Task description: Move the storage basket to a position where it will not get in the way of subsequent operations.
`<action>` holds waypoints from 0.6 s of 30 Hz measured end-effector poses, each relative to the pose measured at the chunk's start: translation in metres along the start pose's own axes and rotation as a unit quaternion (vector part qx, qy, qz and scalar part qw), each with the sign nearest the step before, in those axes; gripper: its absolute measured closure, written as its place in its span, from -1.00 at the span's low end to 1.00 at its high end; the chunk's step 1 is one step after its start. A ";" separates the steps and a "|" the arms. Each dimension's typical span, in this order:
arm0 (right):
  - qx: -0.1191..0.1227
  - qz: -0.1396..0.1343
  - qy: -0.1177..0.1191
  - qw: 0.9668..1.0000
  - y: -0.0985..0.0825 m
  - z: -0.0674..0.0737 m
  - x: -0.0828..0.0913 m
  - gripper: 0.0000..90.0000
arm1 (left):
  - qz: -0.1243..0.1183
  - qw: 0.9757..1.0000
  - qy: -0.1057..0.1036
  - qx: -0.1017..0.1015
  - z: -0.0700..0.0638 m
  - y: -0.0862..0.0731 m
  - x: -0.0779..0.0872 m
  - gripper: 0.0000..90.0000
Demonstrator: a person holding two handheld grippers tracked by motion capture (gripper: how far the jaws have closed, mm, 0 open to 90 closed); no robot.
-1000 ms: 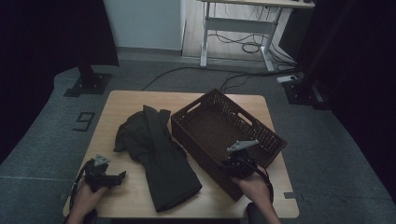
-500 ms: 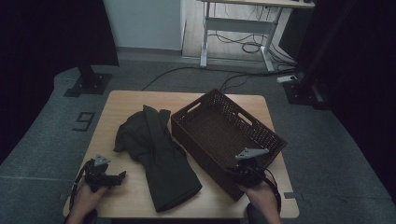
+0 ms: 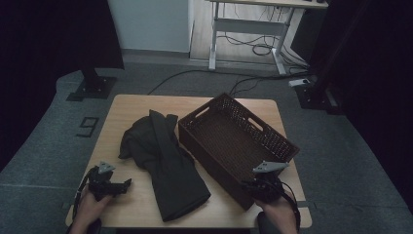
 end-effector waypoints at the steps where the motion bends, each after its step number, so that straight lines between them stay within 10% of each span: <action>1: 0.000 0.000 0.000 1.000 0.000 0.000 0.000 0.78 | 0.000 1.000 0.000 0.000 0.000 0.000 0.000 -1.00; 18: -0.016 -0.006 -0.033 0.999 0.005 -0.024 -0.003 0.77 | 0.000 1.000 0.000 0.000 0.000 0.000 0.000 -1.00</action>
Point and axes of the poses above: each handheld gripper's, and its own axes: x roughly backward along the jaws, y roughly out of its top, z roughly to its left, the point moved 7 cm from there along -x, roughly forward along the jaws, and after that the axes turned 3 degrees about x, right-handed, at the moved point
